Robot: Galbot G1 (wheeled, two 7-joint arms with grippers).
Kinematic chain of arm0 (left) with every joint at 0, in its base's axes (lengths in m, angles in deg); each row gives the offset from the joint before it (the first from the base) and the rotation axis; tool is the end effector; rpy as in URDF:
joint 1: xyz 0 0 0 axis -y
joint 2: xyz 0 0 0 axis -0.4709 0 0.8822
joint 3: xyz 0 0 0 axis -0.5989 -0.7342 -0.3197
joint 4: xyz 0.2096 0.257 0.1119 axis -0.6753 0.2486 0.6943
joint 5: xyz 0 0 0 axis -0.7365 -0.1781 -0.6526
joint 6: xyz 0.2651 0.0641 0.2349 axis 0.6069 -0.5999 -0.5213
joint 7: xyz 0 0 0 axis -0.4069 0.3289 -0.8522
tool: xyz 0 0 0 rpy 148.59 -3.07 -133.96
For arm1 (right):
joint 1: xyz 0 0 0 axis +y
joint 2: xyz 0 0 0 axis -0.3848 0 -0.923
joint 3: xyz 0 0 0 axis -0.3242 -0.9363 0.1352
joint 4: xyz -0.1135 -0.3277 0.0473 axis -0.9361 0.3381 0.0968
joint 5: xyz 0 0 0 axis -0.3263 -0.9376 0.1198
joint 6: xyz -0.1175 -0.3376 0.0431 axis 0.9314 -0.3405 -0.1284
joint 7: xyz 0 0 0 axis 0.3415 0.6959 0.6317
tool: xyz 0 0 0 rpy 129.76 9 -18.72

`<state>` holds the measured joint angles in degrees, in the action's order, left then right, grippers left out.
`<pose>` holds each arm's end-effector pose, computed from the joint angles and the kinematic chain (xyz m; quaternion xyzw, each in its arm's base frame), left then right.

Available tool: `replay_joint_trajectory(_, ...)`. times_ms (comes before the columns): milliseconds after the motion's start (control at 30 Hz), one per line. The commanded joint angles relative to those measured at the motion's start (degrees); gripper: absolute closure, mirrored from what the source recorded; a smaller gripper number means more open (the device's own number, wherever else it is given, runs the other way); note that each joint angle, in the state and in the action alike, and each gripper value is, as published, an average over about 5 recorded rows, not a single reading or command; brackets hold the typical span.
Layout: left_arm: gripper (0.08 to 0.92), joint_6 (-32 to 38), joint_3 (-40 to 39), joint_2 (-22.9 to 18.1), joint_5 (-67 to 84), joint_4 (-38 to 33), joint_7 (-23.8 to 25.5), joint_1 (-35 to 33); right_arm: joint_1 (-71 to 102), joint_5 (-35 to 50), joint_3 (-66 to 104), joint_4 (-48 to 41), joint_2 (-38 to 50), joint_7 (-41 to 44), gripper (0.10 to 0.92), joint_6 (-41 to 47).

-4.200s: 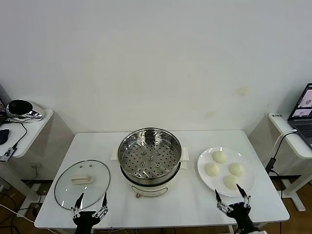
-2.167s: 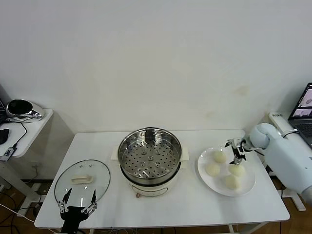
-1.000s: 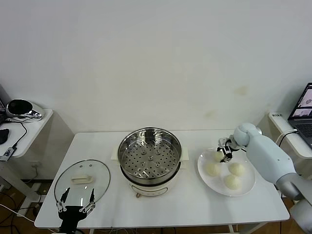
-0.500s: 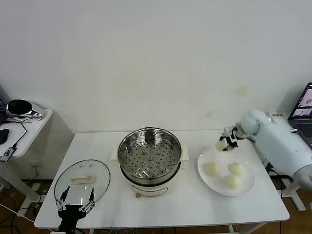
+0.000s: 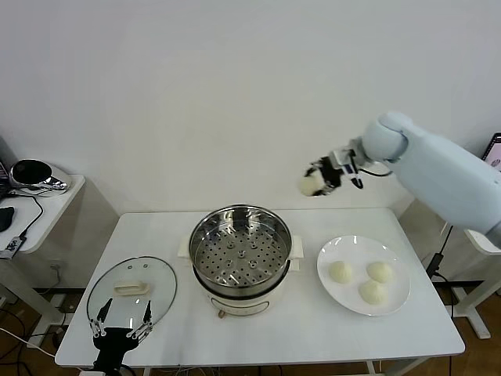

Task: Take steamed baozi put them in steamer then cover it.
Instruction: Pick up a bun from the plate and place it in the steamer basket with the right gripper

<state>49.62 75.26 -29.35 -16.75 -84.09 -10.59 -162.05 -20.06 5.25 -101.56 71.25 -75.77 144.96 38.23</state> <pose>0.1214 0.0815 -0.3070 0.0395 -0.9866 -0.1152 0.1083 0.5803 0.0089 -0.0014 0.5510 -0.4996 0.6636 0.0799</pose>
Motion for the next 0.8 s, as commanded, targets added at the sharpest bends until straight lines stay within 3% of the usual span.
replay_joint_trajectory(33,0.177,0.05,0.07,-0.03,0.01,-0.03,-0.04,-0.25,-8.40,5.60,-9.89,3.36,-7.37,-3.09,0.448,-4.05)
replay_joint_trajectory(367,0.177,-0.10,1.10,-0.35,-0.08,-1.14,-0.05,-0.80,-4.12,-3.11,-15.33,-1.99,-17.90,-3.11,0.448,-14.24)
replay_joint_trajectory(800,0.177,-0.41,1.27,-1.30,-0.01,-1.68,0.01,-0.11,0.64,-19.35,-15.53,-8.43,-21.88,-4.74,0.448,-25.06)
